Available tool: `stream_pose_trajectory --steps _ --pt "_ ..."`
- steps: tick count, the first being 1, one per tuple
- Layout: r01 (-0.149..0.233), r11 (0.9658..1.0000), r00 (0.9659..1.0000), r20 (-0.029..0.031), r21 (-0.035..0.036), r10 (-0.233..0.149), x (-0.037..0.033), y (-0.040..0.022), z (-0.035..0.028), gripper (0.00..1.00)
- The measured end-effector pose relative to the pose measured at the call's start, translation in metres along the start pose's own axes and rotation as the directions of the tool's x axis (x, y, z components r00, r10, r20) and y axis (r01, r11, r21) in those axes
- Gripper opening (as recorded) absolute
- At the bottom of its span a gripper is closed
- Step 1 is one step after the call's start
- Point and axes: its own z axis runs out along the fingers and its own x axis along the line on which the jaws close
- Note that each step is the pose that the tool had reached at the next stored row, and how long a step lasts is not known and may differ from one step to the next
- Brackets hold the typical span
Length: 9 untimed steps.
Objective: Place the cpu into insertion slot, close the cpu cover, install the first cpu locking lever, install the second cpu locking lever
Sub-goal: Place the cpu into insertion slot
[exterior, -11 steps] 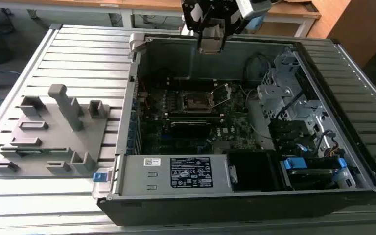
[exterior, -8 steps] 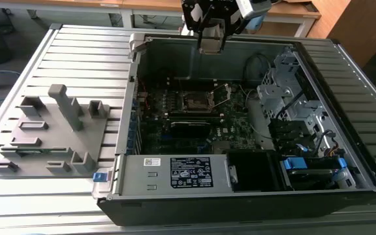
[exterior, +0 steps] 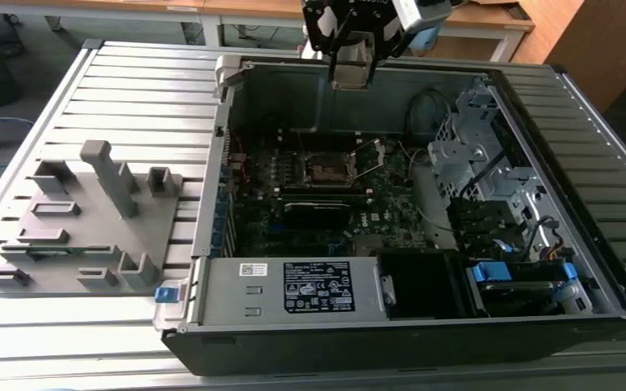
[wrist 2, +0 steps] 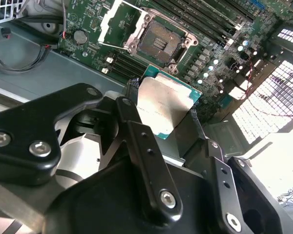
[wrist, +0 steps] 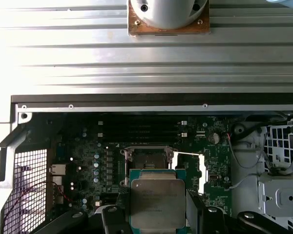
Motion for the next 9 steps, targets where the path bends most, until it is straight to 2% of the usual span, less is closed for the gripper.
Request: stream_pose_trajectory --steps 9 --pt "0.000 1.0000 1.0000 0.0005 0.0005 0.000 0.0000 -0.0001 0.0016 0.54"
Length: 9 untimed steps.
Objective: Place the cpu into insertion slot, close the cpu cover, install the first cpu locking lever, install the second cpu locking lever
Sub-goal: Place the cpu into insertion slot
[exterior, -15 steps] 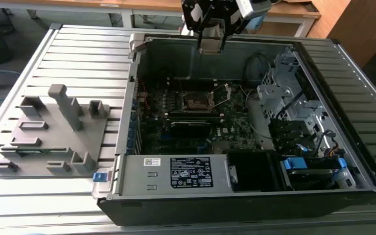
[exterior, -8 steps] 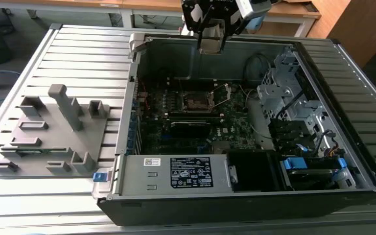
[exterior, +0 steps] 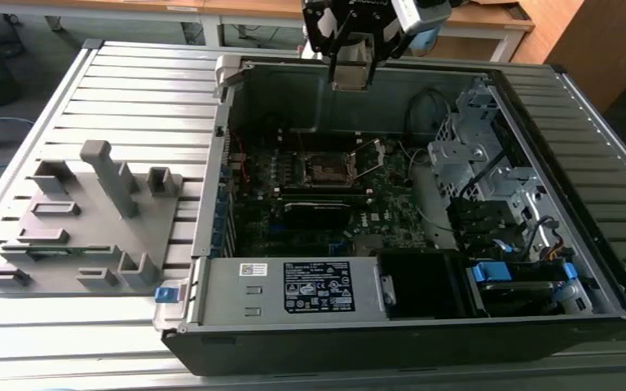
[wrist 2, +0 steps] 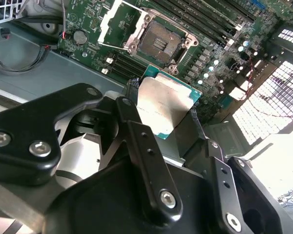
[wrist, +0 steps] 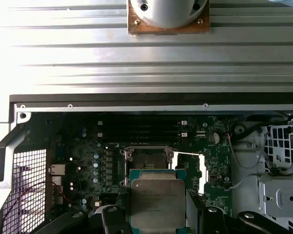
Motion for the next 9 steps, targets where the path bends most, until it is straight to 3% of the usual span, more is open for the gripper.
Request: stream_pose_trajectory --steps 9 --pt "0.000 1.0000 1.0000 0.0005 -0.0002 0.000 0.0000 -0.0002 0.0025 0.54"
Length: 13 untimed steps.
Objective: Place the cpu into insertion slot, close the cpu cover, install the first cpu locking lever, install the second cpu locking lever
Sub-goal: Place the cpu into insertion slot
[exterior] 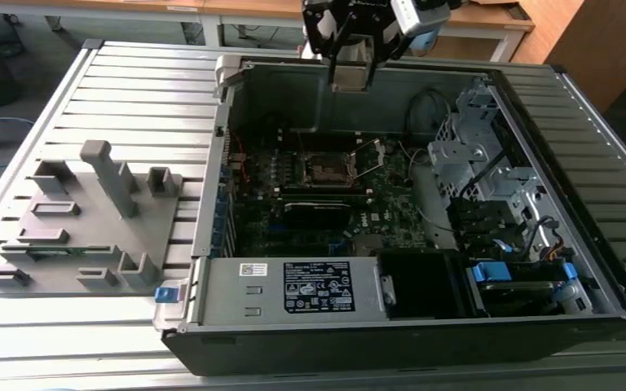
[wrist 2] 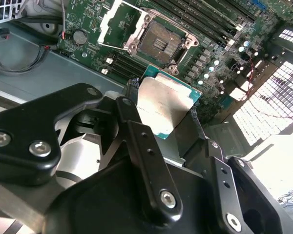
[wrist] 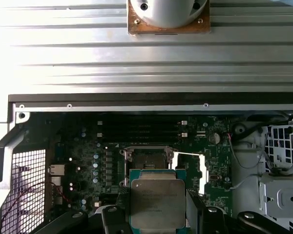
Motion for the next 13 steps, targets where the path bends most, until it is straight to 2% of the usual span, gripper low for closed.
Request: stream_pose_trajectory --steps 6,13 --pt "0.000 1.0000 1.0000 0.0000 0.0004 0.000 0.0000 -0.0002 0.0021 0.54" --pt "0.000 1.0000 1.0000 0.0003 0.0028 0.000 0.0003 -0.0006 0.0074 0.54"
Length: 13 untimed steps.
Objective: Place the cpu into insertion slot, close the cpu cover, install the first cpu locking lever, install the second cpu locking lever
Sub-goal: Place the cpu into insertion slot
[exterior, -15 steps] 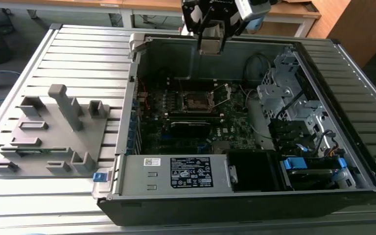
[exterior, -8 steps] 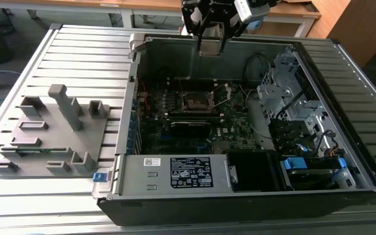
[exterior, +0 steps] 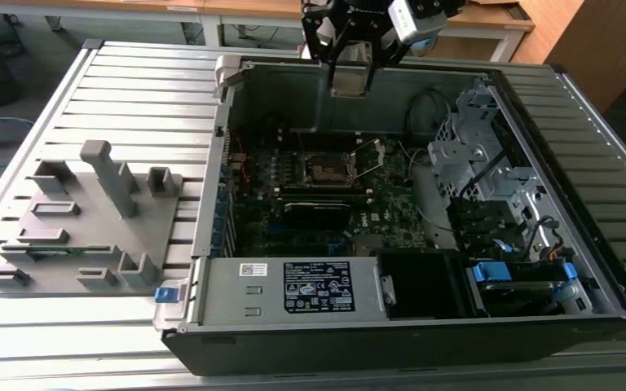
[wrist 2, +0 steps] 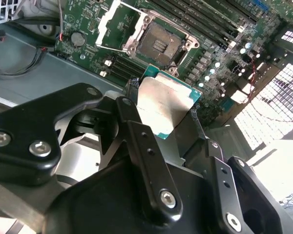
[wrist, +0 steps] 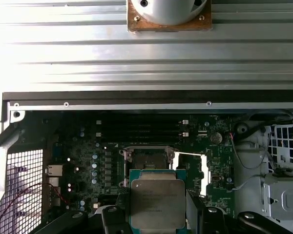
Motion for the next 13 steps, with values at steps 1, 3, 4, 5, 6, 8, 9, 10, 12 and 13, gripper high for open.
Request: stream_pose_trajectory --steps 1,3,4,5,6,8,9,10,12,13 --pt "0.000 1.0000 1.0000 0.0000 0.0001 0.000 0.0000 0.0000 0.0000 0.54" --pt "0.000 1.0000 1.0000 0.0001 -0.0001 0.000 0.0000 -0.0001 0.0004 0.54" --pt "0.000 1.0000 1.0000 0.0002 -0.0002 0.000 0.0000 -0.0002 0.0013 0.54" --pt "0.000 1.0000 1.0000 0.0002 0.0001 0.000 0.0001 -0.0003 0.0025 0.54" --pt "0.000 1.0000 1.0000 0.0002 0.0006 0.000 0.0002 -0.0004 0.0039 0.54" --pt "0.000 1.0000 1.0000 0.0003 0.0009 0.000 0.0002 -0.0006 0.0070 0.54" --pt "0.000 1.0000 1.0000 0.0003 0.0012 0.000 0.0002 -0.0008 0.0085 0.54" --pt "0.000 1.0000 1.0000 0.0003 0.0017 0.000 0.0003 -0.0009 0.0098 0.54" --pt "0.000 1.0000 1.0000 0.0003 0.0026 0.000 0.0003 -0.0011 0.0126 0.54" --pt "0.000 1.0000 1.0000 0.0004 0.0030 0.000 0.0003 -0.0012 0.0139 0.54"
